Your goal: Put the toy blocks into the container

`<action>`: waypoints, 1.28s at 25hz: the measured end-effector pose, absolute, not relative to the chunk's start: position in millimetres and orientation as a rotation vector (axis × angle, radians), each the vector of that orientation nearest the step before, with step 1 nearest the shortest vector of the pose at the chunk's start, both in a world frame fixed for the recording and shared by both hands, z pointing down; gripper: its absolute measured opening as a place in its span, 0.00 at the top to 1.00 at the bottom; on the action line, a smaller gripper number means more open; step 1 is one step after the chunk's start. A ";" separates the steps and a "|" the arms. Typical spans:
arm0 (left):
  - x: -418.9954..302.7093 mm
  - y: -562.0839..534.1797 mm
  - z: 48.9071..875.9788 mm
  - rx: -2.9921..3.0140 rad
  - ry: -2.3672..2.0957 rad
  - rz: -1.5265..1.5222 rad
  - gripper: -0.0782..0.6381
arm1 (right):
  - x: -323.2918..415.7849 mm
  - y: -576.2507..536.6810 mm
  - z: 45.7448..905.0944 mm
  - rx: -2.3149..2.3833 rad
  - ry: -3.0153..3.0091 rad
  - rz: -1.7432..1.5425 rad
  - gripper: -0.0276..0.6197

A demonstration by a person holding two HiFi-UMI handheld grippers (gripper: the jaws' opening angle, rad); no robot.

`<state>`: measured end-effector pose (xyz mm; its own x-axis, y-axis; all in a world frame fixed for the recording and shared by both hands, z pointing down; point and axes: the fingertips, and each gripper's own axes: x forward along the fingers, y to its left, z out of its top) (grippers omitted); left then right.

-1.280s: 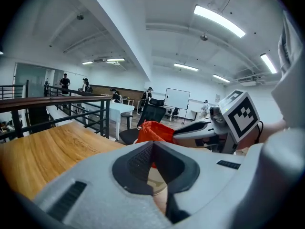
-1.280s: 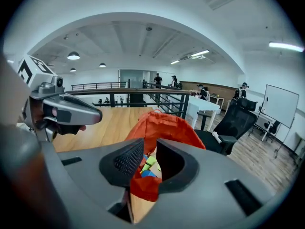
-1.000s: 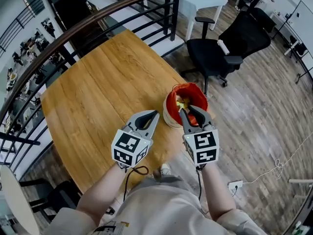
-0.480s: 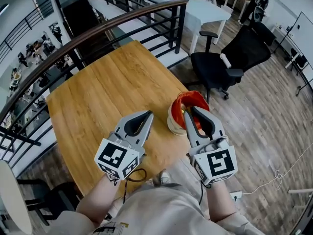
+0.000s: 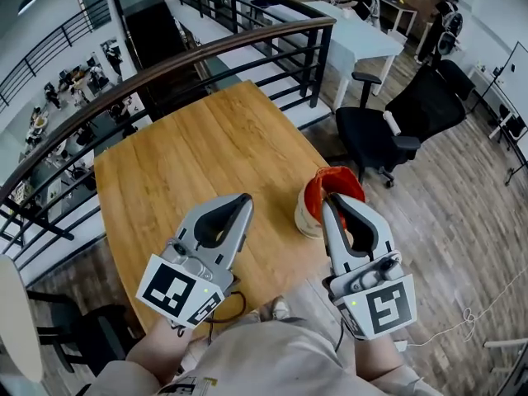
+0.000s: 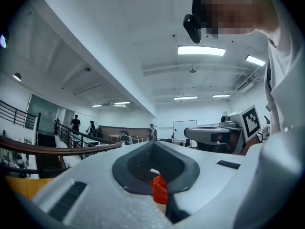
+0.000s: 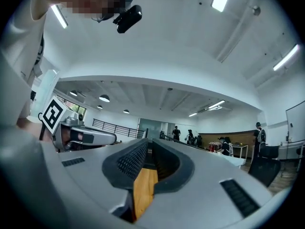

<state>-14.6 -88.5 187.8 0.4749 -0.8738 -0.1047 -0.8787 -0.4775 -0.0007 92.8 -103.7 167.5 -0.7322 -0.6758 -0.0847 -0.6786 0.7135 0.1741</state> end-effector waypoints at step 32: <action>-88.1 6.1 220.7 -2.425 1.880 -0.035 0.87 | 40.1 -39.7 185.5 -0.911 2.871 0.041 0.91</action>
